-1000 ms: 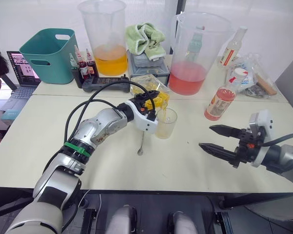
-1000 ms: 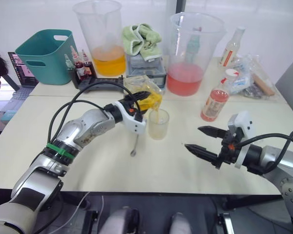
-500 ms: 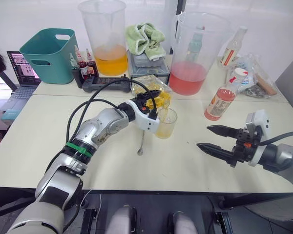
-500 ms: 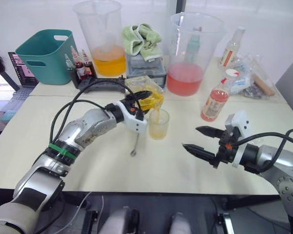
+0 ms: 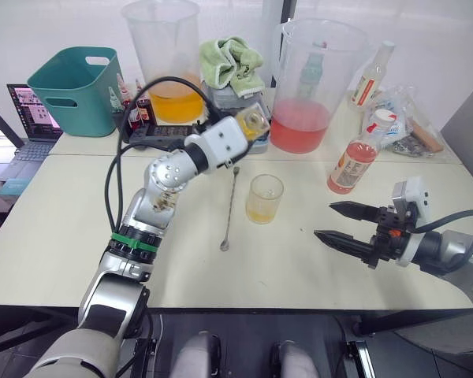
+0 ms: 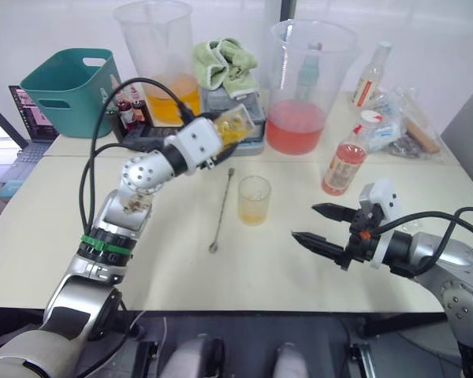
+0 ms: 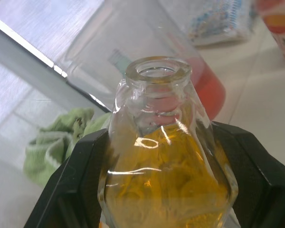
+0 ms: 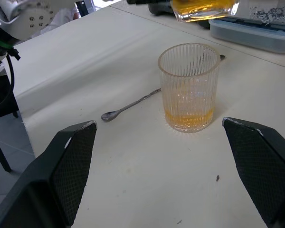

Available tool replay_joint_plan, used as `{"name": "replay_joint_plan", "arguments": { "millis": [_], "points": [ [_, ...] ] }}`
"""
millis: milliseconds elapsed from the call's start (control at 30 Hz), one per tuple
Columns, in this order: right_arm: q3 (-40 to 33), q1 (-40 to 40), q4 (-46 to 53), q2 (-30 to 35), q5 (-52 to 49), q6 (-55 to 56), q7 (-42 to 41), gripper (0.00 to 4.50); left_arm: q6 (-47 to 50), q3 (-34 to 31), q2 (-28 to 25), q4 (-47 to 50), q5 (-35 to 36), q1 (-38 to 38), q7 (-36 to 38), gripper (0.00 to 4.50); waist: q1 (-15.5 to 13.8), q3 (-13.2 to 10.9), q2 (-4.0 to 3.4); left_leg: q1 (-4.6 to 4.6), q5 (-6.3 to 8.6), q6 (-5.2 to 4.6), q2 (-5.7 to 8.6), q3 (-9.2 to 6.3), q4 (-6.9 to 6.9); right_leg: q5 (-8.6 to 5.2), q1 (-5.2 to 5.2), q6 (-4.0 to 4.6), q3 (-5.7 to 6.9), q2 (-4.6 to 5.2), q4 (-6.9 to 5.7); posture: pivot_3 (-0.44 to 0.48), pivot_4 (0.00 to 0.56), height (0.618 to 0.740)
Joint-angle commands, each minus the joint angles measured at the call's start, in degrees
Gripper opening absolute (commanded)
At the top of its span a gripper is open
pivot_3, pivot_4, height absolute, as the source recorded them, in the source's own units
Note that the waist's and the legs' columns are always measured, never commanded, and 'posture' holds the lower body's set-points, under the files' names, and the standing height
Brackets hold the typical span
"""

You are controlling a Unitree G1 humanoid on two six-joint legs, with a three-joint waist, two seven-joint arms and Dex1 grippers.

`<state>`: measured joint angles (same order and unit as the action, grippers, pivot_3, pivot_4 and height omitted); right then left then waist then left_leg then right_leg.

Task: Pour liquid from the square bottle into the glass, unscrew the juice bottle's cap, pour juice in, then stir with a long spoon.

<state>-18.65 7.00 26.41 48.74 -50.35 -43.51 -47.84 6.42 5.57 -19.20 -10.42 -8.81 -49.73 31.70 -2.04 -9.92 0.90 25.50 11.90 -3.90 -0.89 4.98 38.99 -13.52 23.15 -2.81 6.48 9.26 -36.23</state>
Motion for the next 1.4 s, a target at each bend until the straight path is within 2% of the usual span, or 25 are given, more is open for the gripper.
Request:
{"name": "replay_joint_plan", "arguments": {
  "millis": [33,133,233,333,567,1400],
  "points": [
    [-0.1,2.1,-0.2,0.3,0.1,1.4,-1.1,4.50,7.4,-6.4,0.6,7.2,6.5,-1.8,-1.7,2.77,0.0,0.0,0.00,0.00,-0.01,0.01,0.01,0.00,0.00,0.00,0.00,0.00,0.00,0.00,0.00,0.000,0.150,0.736],
    [0.9,4.5,-1.0,0.5,0.0,0.7,-1.6,4.50,16.8,-15.4,0.4,7.6,12.6,-1.0,-6.1,2.77,0.0,0.0,0.00,-0.01,-0.02,0.03,0.00,0.00,0.00,0.00,-0.02,0.00,-0.01,-0.01,0.00,0.000,0.150,0.736],
    [1.3,5.6,-1.3,0.6,-0.2,0.2,-1.8,4.50,21.9,-20.0,0.1,7.7,15.7,0.3,-9.8,2.77,0.6,0.0,0.01,-0.02,-0.03,0.04,-0.02,-0.03,0.00,0.00,-0.01,0.00,-0.03,-0.05,-0.01,0.000,0.150,0.736],
    [1.8,6.3,-1.2,0.5,-0.3,-0.1,-1.7,4.50,22.7,-23.2,0.3,6.7,17.3,2.5,-13.1,2.77,0.8,0.0,0.01,-0.03,-0.05,0.09,0.01,-0.04,-0.01,0.01,-0.01,0.01,-0.03,-0.04,-0.04,0.000,0.150,0.736],
    [2.2,6.7,-1.0,0.3,-0.6,-0.6,-1.6,4.50,22.2,-23.9,-0.2,5.8,18.4,6.7,-15.2,2.77,-0.6,0.0,0.13,0.02,-0.05,0.09,0.07,-0.09,0.02,0.09,-0.12,-0.11,-0.03,-0.01,0.05,0.000,0.150,0.736],
    [1.7,5.9,-0.3,0.3,-0.8,-0.5,-1.2,4.50,20.9,-20.9,-3.0,3.5,19.1,14.9,-14.7,2.77,0.0,0.1,0.16,-0.26,0.02,-0.01,0.03,0.09,-0.01,0.13,-0.12,-0.07,-0.40,-0.06,0.01,0.000,0.150,0.736]
  ]
}}
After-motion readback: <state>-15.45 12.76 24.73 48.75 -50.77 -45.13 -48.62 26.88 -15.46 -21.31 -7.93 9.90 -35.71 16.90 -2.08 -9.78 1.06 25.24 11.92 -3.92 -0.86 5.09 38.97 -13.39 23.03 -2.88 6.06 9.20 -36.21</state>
